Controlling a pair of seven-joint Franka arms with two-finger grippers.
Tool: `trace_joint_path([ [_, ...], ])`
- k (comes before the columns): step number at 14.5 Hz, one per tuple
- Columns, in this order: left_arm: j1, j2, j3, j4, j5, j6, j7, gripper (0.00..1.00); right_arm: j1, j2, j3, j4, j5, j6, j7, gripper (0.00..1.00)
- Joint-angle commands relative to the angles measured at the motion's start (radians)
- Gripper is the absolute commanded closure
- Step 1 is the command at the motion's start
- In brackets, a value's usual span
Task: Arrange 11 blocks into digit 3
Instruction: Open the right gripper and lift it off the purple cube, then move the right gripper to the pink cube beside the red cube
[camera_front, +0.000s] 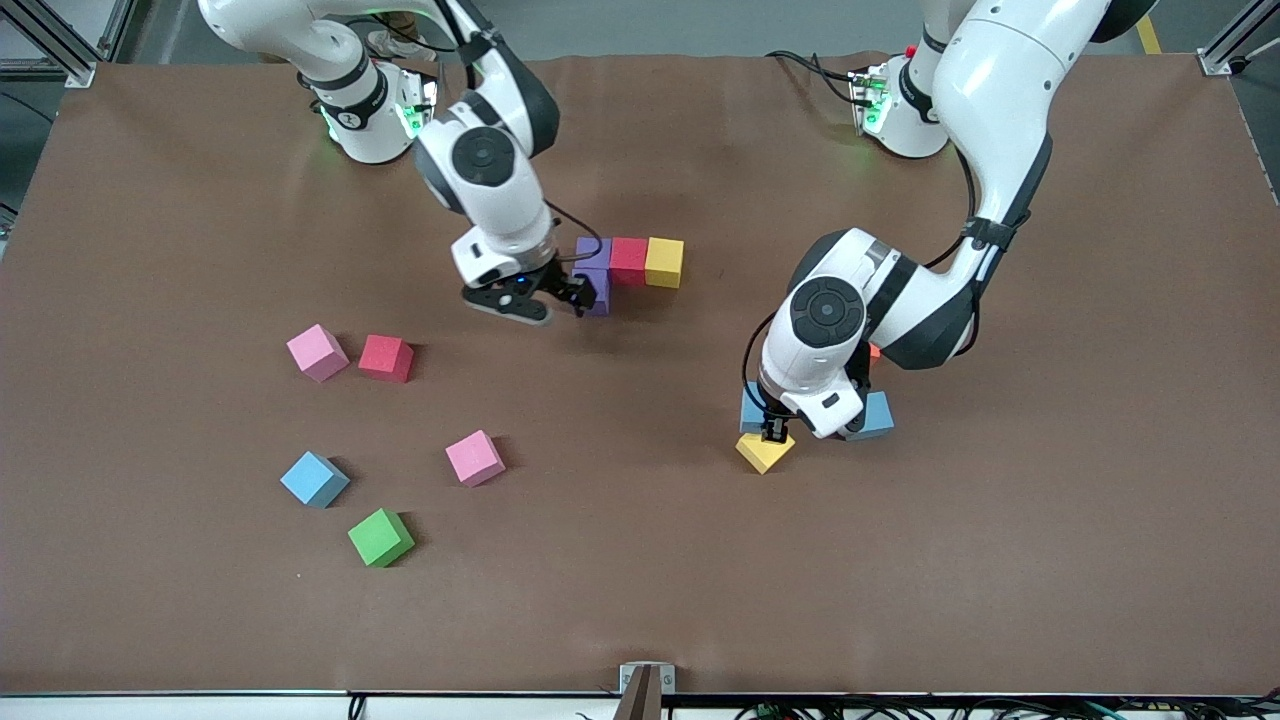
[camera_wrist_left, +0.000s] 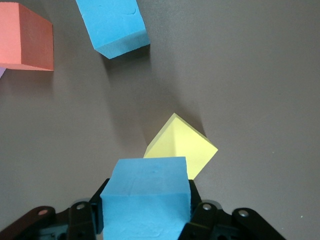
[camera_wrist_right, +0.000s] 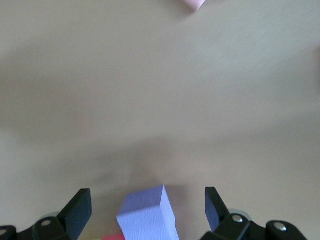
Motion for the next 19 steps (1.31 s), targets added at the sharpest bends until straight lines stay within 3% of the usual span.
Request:
trace_joint_path([
  [1, 0.003, 0.004, -0.002, 0.022, 0.001, -0.018, 0.005, 0.7, -0.11, -0.032, 0.005, -0.005, -0.012, -0.033, 0.042, 0.0],
  [3, 0.003, 0.004, -0.002, 0.021, 0.0, -0.018, 0.02, 0.7, -0.191, -0.037, 0.0, -0.005, -0.029, -0.066, 0.033, 0.0],
  [5, 0.009, -0.001, -0.002, 0.018, 0.0, -0.018, 0.023, 0.7, -0.243, -0.037, 0.0, -0.014, -0.13, -0.102, 0.007, 0.0],
  [10, 0.034, -0.015, -0.008, 0.01, -0.002, -0.017, 0.023, 0.7, -0.354, -0.038, 0.003, -0.066, -0.141, -0.094, -0.223, 0.0],
  [16, 0.196, -0.091, -0.167, -0.092, 0.001, -0.009, 0.026, 0.7, -0.448, -0.034, 0.003, -0.236, -0.141, 0.085, -0.415, 0.0],
  [19, 0.21, -0.139, -0.179, -0.171, 0.01, 0.021, 0.026, 0.69, -0.48, -0.029, 0.003, -0.302, -0.141, 0.165, -0.545, 0.0],
])
